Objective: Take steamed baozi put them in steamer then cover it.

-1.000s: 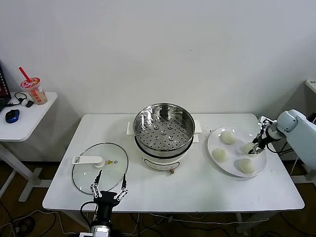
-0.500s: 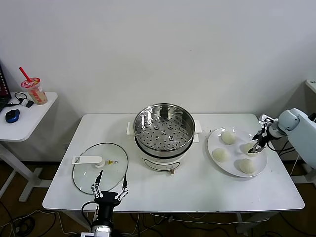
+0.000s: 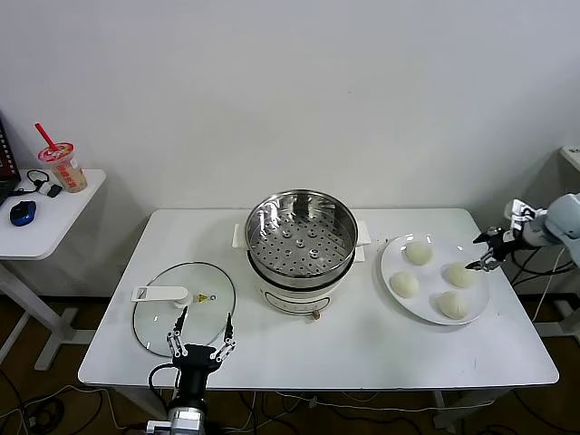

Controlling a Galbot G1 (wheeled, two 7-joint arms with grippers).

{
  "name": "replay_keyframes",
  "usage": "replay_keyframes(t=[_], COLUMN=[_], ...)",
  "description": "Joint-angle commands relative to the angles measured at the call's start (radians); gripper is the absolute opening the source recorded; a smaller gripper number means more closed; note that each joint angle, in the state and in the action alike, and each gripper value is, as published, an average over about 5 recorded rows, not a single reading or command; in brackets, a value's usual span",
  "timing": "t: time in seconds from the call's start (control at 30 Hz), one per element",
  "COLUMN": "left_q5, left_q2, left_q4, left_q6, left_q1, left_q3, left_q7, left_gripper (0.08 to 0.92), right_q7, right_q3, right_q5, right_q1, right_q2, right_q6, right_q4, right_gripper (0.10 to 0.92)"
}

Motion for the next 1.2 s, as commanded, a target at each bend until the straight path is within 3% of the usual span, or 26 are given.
replay_keyframes(t=[0.03,0.3,0.53,0.83,1.03,1.2], left_q5=[-0.012,-0.036,-0.039,-0.024,0.226,0.285], left_q2=[0.004,0.021,0.025,0.011,-0.018,-0.011], left_q4=[-0.009,-0.028,-0.046,-0.045,-0.039,-0.049], left_q6=[0.009,0.028,0.036,0.06,0.147,0.206], left_q1=[-0.017,-0.013,-0.016,-0.026,-0.029,-0.031], left_q3=[-0.002,-0.019,-0.042,-0.068,-0.115,-0.133], left_q7=[0.003,0.012,0.024,0.023,0.005,0.013], left_gripper=[0.823,0.823,0.823,0.823,0.823,0.823], right_q7=[0.144,0.277,0.472,0.617,0.693,0.701], right_q3=[0.502,1.008,1.226,1.368,1.379,1.358], right_q5=[0.16,0.148,0.141,0.155,0.147,0.138], right_q1=[-0.286,-0.665,-0.884,-1.127,-1.224,-1.282], right_q2=[-0.153,0.007,0.233,0.487,0.59,0.649], right_q6=[0.152,0.245,0.375,0.542,0.676,0.703], right_q4=[0.264,0.367,0.5,0.659,0.687,0.711], right_gripper=[0.823,0.823,0.823,0.823,0.823,0.823])
